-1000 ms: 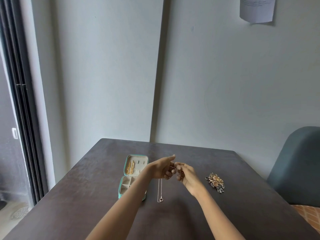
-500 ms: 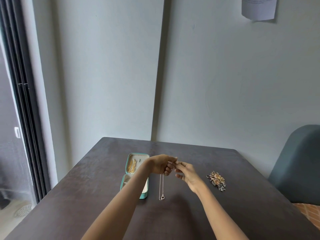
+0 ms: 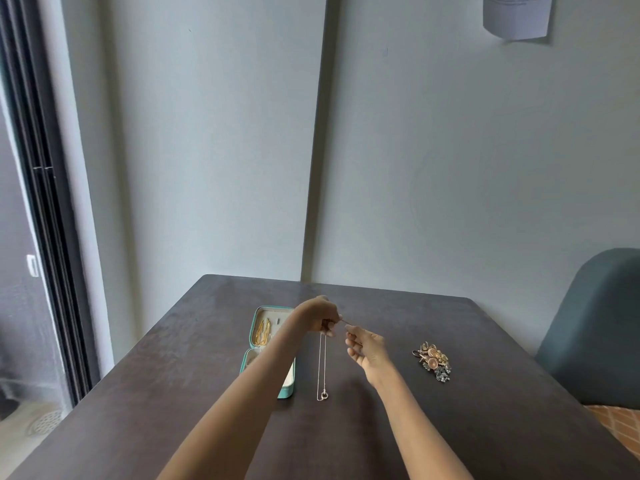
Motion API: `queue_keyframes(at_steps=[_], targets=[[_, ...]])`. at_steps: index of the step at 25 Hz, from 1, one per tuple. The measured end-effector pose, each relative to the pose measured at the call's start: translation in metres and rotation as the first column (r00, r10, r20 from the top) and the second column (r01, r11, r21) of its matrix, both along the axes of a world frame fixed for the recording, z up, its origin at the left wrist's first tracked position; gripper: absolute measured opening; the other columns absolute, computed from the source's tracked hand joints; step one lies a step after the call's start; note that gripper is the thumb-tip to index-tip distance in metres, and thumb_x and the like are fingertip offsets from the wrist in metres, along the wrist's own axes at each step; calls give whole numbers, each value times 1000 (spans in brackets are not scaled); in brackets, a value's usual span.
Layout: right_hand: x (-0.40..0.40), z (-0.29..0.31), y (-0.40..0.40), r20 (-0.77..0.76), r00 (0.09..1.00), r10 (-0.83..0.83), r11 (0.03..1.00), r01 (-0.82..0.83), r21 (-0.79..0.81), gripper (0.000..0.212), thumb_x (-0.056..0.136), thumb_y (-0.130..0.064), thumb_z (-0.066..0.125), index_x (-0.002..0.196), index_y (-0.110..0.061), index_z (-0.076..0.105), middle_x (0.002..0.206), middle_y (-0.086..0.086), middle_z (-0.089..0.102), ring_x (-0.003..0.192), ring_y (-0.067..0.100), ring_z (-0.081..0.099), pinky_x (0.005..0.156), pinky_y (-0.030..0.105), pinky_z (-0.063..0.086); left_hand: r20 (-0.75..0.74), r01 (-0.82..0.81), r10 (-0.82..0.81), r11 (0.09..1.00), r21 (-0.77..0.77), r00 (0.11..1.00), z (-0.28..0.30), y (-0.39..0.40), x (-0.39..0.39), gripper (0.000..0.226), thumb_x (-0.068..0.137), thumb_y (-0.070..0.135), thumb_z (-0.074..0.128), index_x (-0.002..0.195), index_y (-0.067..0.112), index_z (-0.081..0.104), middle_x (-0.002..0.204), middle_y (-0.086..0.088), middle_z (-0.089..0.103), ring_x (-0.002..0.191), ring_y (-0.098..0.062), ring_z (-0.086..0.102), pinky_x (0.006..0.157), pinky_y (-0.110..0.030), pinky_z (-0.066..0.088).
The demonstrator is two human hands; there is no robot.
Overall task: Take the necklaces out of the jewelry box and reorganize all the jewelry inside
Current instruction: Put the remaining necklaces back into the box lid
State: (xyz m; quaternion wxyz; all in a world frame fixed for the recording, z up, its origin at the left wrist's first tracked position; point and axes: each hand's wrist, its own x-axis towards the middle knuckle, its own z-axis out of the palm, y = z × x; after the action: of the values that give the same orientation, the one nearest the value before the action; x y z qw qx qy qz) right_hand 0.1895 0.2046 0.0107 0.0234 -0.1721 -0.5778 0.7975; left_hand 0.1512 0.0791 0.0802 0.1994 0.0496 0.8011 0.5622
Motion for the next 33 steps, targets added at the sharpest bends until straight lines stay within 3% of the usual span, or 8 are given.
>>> queue_keyframes(at_steps=[3,6,12,18,23,25,28,33], targets=[[5,-5,0,19,1000,-10,1000,10,-25,12,77,-11,73,73,-11,61,69,4,61,61,12,54,56,22,45,-9,1,0,998,63,1000,9,-5,-5,20,88,-15,44,99,1,48,71,-12,52,56,-16,51,52,-29,54],[9,-5,-4,11,1000,-16,999,16,-46,12,78,-15,73,75,-11,62,72,3,62,65,12,55,60,23,45,-90,-3,5,1000,19,996,17,-4,-10,40,88,-11,52,124,3,44,76,-13,58,67,-18,56,74,-30,52],[13,-2,-14,-3,1000,-17,1000,17,-15,11,80,-21,72,77,-14,64,78,2,63,72,12,56,64,23,46,-320,-71,84,996,52,944,9,-4,-12,44,81,-6,63,122,0,49,71,-11,59,60,-16,56,62,-22,46],[15,-5,-14,-16,998,55,994,-54,99,10,82,-22,70,80,-15,64,77,1,62,70,10,55,63,21,46,-430,-13,-13,998,-56,903,12,-17,-10,42,77,0,73,113,5,54,72,-4,63,61,-9,61,56,-7,46],[8,7,-12,-223,966,135,961,-72,267,13,87,-14,62,99,-16,58,92,-4,57,85,12,53,73,22,44,-478,7,-60,994,-113,876,14,-22,-12,36,75,1,74,98,14,50,72,-2,64,69,-15,60,67,-18,44],[2,19,-9,-330,935,129,929,2,370,19,88,-5,55,102,-18,57,99,-4,59,95,14,54,77,19,44,-488,0,-55,994,-111,871,17,-25,-14,35,74,0,73,95,15,49,71,0,64,67,-12,59,66,-18,43],[-5,44,-3,-401,886,234,857,7,514,38,90,-3,52,123,-21,53,114,-7,59,105,10,56,82,14,44,-480,42,-96,991,-123,872,19,-28,-14,33,76,-1,71,98,12,51,71,-1,65,66,-10,59,67,-17,44],[-15,68,1,-318,838,443,693,-94,715,43,81,-17,72,122,-21,57,102,1,72,97,13,66,94,28,49,-500,43,-97,992,-119,861,22,-31,-14,28,79,-8,63,99,9,51,70,-3,61,60,-7,58,58,-9,45]])
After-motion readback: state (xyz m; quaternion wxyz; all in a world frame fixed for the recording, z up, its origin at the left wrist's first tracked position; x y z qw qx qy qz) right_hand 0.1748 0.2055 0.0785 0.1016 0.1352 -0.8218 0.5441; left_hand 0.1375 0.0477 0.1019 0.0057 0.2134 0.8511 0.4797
